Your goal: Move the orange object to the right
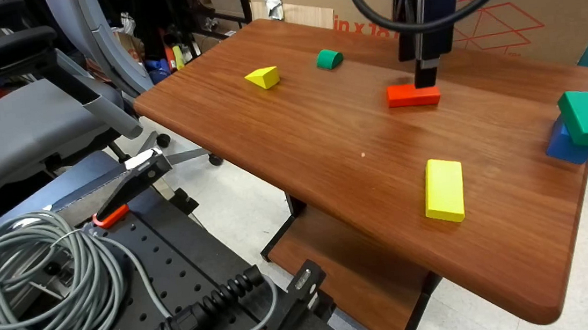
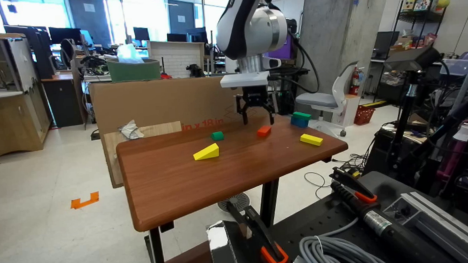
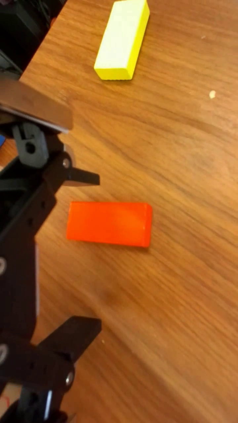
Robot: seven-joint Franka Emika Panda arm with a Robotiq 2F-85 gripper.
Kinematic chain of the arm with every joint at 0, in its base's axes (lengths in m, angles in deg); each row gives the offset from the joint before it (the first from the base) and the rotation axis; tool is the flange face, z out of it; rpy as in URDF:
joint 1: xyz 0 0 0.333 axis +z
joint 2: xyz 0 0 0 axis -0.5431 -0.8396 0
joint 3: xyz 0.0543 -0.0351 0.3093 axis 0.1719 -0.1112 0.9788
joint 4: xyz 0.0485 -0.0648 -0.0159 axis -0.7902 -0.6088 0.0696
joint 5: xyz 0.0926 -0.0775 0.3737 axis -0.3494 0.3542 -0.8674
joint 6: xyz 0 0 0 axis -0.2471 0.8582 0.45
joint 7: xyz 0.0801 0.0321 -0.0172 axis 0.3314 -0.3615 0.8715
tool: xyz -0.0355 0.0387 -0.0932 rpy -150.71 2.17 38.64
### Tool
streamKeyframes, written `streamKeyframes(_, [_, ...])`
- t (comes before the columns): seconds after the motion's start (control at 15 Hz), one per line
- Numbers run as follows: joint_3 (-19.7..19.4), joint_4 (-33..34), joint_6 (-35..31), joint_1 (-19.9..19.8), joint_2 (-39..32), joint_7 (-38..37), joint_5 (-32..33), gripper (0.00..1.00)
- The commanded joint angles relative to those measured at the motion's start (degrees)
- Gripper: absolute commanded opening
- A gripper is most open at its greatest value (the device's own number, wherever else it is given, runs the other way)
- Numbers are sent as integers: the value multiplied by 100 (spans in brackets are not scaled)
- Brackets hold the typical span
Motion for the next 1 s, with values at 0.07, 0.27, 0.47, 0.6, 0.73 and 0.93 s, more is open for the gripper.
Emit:
streamKeyframes(0.07, [202, -1049, 209, 38, 1439, 590, -66, 100])
streamKeyframes(0.27, [377, -1706, 234, -35, 2352, 1471, 23, 100])
streamKeyframes(0.47, [501, -2313, 574, -75, 3310, 2380, -13, 100])
streamKeyframes(0.6, [487, -1891, 509, -72, 2852, 2170, -33, 100])
streamKeyframes(0.73, [573, -2188, 653, -146, 3341, 2549, -107, 100])
streamKeyframes(0.93, [591, -2361, 661, -167, 3508, 2660, -116, 100])
